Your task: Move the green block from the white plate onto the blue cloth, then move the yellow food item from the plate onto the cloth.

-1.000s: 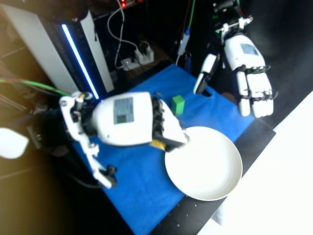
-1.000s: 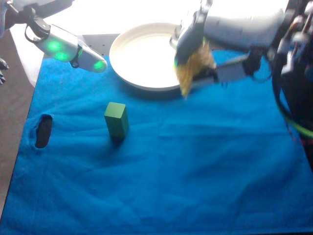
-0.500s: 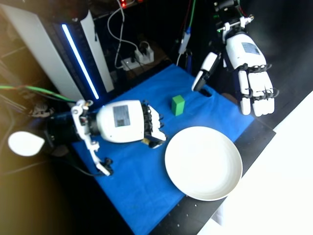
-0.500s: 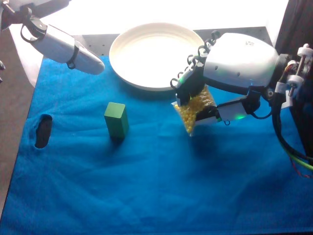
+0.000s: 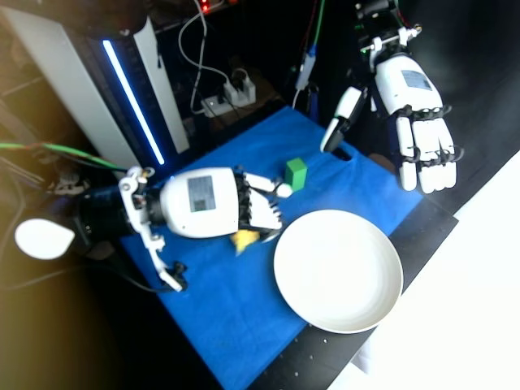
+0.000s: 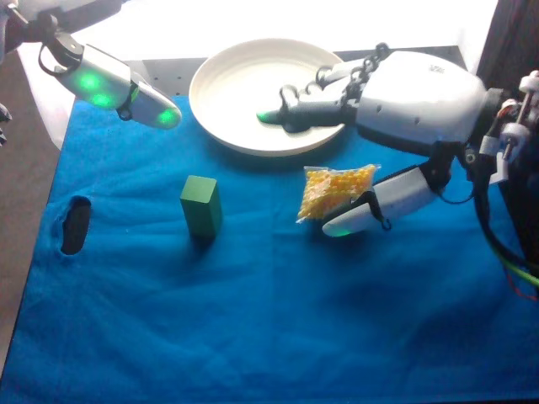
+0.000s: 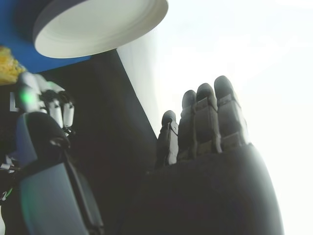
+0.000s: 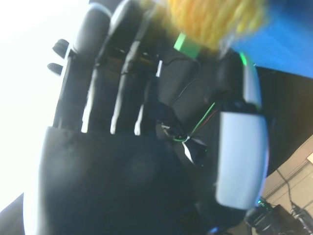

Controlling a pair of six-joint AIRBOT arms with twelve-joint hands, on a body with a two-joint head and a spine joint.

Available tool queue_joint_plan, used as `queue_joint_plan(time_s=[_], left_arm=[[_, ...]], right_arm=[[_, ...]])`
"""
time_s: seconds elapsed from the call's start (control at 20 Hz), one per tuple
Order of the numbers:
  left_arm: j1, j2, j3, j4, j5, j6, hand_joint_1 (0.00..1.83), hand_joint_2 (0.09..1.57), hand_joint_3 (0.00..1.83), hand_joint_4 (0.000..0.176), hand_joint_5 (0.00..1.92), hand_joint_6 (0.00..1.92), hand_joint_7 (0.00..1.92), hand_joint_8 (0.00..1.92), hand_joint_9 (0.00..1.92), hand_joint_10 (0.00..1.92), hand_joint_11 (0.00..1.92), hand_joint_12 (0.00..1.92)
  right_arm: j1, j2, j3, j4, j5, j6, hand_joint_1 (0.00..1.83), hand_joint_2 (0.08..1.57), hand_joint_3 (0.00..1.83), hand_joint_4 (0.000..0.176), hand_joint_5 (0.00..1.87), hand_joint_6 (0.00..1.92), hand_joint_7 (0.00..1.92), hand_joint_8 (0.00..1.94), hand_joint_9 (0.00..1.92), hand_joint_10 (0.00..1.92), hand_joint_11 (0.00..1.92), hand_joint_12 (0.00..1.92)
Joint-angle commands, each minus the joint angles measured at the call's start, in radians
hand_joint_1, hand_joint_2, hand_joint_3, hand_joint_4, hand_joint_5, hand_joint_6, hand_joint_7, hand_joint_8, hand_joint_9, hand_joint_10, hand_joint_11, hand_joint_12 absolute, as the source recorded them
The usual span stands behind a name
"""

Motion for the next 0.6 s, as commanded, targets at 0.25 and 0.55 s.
queue_joint_plan(time_s=[0.25, 0.55], left_arm=[[0.012, 0.043, -0.058, -0.034, -0.202, 0.000, 0.72, 0.70, 0.00, 0.176, 0.00, 0.00, 0.12, 0.00, 0.14, 0.00, 0.00, 0.29], [0.117, 0.206, -0.214, -0.154, -0.433, 0.054, 0.51, 0.69, 0.00, 0.176, 0.00, 0.00, 0.04, 0.00, 0.12, 0.01, 0.06, 0.18]], right_arm=[[0.004, 0.062, -0.032, 0.181, 0.237, -0.001, 0.57, 0.62, 0.00, 0.174, 0.00, 0.00, 0.00, 0.00, 0.03, 0.00, 0.00, 0.37], [-0.010, 0.144, -0.107, 0.343, 0.377, -0.001, 0.64, 0.56, 0.00, 0.176, 0.00, 0.00, 0.00, 0.00, 0.00, 0.00, 0.00, 0.51]])
